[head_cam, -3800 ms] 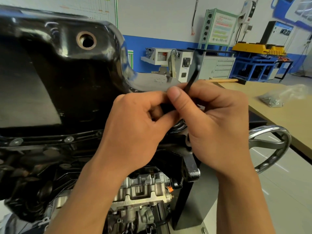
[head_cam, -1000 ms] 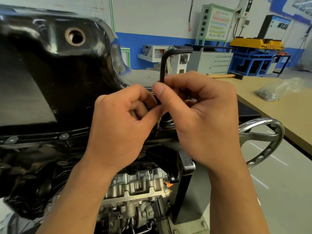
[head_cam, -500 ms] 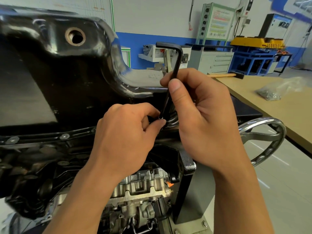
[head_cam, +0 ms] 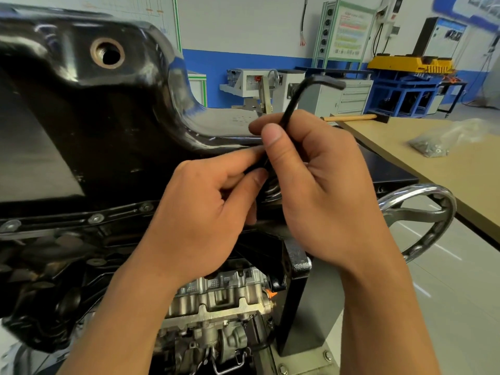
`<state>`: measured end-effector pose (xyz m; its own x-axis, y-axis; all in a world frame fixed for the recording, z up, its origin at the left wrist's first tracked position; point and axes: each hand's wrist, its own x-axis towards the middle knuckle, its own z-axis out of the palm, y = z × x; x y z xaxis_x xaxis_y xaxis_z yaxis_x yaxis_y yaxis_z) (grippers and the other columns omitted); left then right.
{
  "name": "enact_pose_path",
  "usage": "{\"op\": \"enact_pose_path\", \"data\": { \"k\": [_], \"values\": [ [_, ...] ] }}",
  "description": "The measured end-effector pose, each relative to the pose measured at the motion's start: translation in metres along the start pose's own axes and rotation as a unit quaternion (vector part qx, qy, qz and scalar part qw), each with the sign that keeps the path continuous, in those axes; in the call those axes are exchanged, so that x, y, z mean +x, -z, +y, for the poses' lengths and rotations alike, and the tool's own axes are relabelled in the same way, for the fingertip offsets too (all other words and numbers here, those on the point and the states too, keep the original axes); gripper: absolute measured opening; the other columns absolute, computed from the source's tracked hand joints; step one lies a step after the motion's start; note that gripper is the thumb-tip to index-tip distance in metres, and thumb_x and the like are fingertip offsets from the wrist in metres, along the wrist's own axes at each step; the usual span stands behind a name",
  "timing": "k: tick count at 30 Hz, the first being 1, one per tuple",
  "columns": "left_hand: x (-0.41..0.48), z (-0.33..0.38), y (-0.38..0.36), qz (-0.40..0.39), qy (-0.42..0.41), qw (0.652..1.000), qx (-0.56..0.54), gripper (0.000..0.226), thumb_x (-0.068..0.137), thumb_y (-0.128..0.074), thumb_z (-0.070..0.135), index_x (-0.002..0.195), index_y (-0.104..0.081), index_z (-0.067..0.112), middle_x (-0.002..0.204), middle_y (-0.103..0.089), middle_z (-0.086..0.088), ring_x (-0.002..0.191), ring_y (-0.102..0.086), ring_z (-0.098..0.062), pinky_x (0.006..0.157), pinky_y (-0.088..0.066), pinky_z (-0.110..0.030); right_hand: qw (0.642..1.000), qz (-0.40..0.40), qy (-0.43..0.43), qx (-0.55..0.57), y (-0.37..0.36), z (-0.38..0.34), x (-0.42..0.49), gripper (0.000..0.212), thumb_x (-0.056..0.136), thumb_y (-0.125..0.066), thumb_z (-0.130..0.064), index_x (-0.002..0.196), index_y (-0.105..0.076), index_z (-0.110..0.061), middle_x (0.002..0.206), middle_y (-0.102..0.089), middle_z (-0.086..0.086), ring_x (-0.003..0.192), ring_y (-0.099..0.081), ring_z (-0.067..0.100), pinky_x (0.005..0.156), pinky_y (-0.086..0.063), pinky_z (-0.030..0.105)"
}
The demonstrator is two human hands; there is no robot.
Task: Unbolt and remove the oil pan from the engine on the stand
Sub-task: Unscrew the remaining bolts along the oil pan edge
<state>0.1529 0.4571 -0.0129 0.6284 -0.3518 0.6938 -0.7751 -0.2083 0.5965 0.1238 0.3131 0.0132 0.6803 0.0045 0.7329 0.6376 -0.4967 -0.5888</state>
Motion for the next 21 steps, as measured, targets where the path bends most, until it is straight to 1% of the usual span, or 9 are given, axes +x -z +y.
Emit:
{"op": "enact_pose_path", "data": {
  "k": [3, 7, 10, 12, 14, 16, 18, 20, 21],
  "values": [
    [0.002, 0.0, -0.001, 0.049, -0.008, 0.998, 0.038, 0.014, 0.097, -0.059, 0.027, 0.091, -0.072, 0.03, 0.057, -0.061, 0.005, 0.051, -0.059, -0.017, 0.049, -0.043, -0.015, 1.0, -0.001, 0.003, -0.005, -0.001, -0.003, 0.0, 0.025, 0.102, -0.05, -0.02, 0.099, -0.069, -0.004, 0.087, -0.068, 0.005, 0.085, -0.063, 0.016, 0.075, -0.049, 0.035],
    [0.001, 0.003, -0.003, 0.098, 0.01, 0.994, 0.05, 0.014, 0.085, -0.069, 0.042, 0.08, -0.072, 0.029, 0.051, -0.057, 0.002, 0.043, -0.052, -0.017, 0.047, -0.038, -0.012, 0.998, 0.052, 0.027, 0.024, -0.001, -0.002, 0.002, 0.02, 0.097, -0.064, -0.016, 0.081, -0.069, -0.005, 0.065, -0.06, 0.002, 0.063, -0.055, 0.014, 0.059, -0.044, 0.026],
    [-0.004, 0.003, -0.001, 0.062, 0.077, 0.986, 0.132, 0.028, 0.07, -0.071, 0.058, 0.079, -0.071, 0.032, 0.05, -0.057, 0.008, 0.043, -0.049, -0.01, 0.051, -0.04, -0.022, 0.998, 0.056, 0.03, 0.019, 0.0, 0.001, 0.002, 0.02, 0.098, -0.062, -0.014, 0.08, -0.068, -0.007, 0.064, -0.058, -0.003, 0.062, -0.053, 0.011, 0.06, -0.041, 0.02],
    [-0.008, 0.004, -0.002, 0.019, 0.088, 0.969, 0.229, 0.019, 0.075, -0.068, 0.055, 0.081, -0.07, 0.037, 0.054, -0.057, 0.019, 0.047, -0.05, -0.006, 0.05, -0.037, -0.024, 0.998, 0.051, 0.022, 0.01, 0.002, 0.002, 0.001, 0.021, 0.101, -0.058, -0.015, 0.083, -0.068, -0.008, 0.065, -0.057, -0.007, 0.062, -0.053, 0.009, 0.06, -0.038, 0.016],
    [-0.01, 0.005, -0.004, 0.009, 0.07, 0.962, 0.263, 0.012, 0.085, -0.067, 0.046, 0.076, -0.068, 0.038, 0.054, -0.056, 0.021, 0.05, -0.052, -0.006, 0.048, -0.032, -0.021, 0.999, 0.046, 0.013, 0.007, 0.003, 0.003, 0.001, 0.022, 0.102, -0.055, -0.015, 0.087, -0.067, -0.005, 0.065, -0.055, -0.007, 0.061, -0.051, 0.008, 0.059, -0.036, 0.014],
    [-0.01, 0.004, -0.006, 0.027, 0.061, 0.968, 0.242, 0.017, 0.089, -0.067, 0.04, 0.072, -0.068, 0.036, 0.05, -0.055, 0.012, 0.049, -0.052, -0.009, 0.047, -0.033, -0.021, 0.998, 0.054, 0.012, 0.013, 0.005, 0.003, 0.0, 0.024, 0.103, -0.053, -0.015, 0.089, -0.066, -0.002, 0.062, -0.052, -0.006, 0.058, -0.048, 0.008, 0.056, -0.034, 0.015],
    [-0.007, 0.005, -0.006, 0.055, 0.055, 0.981, 0.177, 0.012, 0.088, -0.069, 0.035, 0.078, -0.074, 0.033, 0.051, -0.056, 0.006, 0.047, -0.052, -0.012, 0.046, -0.039, -0.022, 0.996, 0.077, 0.019, 0.038, 0.008, 0.0, -0.001, 0.023, 0.104, -0.052, -0.014, 0.09, -0.065, -0.003, 0.061, -0.051, -0.002, 0.055, -0.046, 0.008, 0.055, -0.035, 0.019],
    [-0.003, 0.012, -0.01, 0.073, 0.069, 0.994, 0.04, 0.008, 0.086, -0.072, 0.03, 0.08, -0.076, 0.032, 0.058, -0.065, 0.004, 0.048, -0.058, -0.01, 0.045, -0.044, -0.018, 0.99, 0.113, 0.022, 0.085, 0.016, -0.005, -0.003, 0.021, 0.104, -0.05, -0.014, 0.09, -0.064, -0.009, 0.061, -0.051, 0.001, 0.056, -0.047, 0.019, 0.053, -0.037, 0.023],
    [-0.002, 0.018, -0.014, 0.071, 0.088, 0.991, -0.07, 0.008, 0.085, -0.073, 0.029, 0.078, -0.076, 0.029, 0.061, -0.068, 0.003, 0.049, -0.061, -0.008, 0.043, -0.044, -0.015, 0.985, 0.132, 0.021, 0.111, 0.023, -0.008, -0.006, 0.021, 0.104, -0.049, -0.014, 0.09, -0.064, -0.012, 0.061, -0.051, 0.005, 0.056, -0.047, 0.024, 0.052, -0.037, 0.024]
  ]
}}
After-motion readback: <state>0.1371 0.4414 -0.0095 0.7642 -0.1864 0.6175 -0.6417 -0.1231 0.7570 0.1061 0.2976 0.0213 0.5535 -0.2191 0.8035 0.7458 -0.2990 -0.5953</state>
